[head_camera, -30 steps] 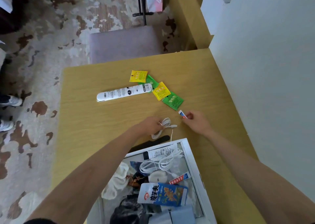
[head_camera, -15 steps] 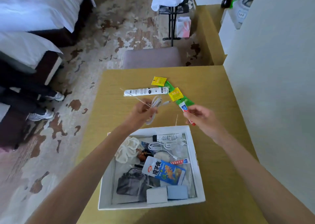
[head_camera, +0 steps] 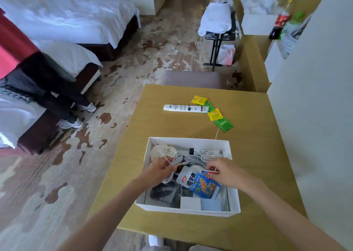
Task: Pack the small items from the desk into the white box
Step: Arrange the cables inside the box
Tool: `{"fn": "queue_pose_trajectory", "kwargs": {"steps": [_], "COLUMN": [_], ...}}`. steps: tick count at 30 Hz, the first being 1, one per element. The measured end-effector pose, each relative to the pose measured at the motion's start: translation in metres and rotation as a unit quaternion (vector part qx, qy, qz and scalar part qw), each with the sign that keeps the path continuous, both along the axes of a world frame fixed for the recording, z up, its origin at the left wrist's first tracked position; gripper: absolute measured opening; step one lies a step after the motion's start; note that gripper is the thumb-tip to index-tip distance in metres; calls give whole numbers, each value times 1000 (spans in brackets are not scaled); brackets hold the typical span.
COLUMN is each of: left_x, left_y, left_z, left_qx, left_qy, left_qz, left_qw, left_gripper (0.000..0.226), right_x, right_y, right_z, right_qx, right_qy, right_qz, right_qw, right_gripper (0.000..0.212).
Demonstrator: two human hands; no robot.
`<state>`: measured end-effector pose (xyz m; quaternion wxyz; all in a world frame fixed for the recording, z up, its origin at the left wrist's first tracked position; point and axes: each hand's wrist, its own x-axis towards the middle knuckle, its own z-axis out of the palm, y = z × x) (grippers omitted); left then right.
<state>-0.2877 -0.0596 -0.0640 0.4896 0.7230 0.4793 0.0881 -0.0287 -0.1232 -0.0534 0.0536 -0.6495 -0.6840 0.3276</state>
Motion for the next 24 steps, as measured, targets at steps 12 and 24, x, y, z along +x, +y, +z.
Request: {"fn": "queue_pose_trajectory", "kwargs": {"steps": [12, 24], "left_x": [24, 102], "left_y": [12, 38], "left_z": [-4, -5], "left_qx": [26, 132], "left_qy": [0, 31], "left_qz": [-97, -161], "left_qw": [995, 978], "left_gripper": [9, 21], "right_x": [-14, 8], "right_y": [-16, -35], "right_z": [0, 19], "right_qx": [76, 124], "right_qy": [10, 40], "right_qz": [-92, -244], "right_qw": [993, 961], "right_gripper": [17, 18]}}
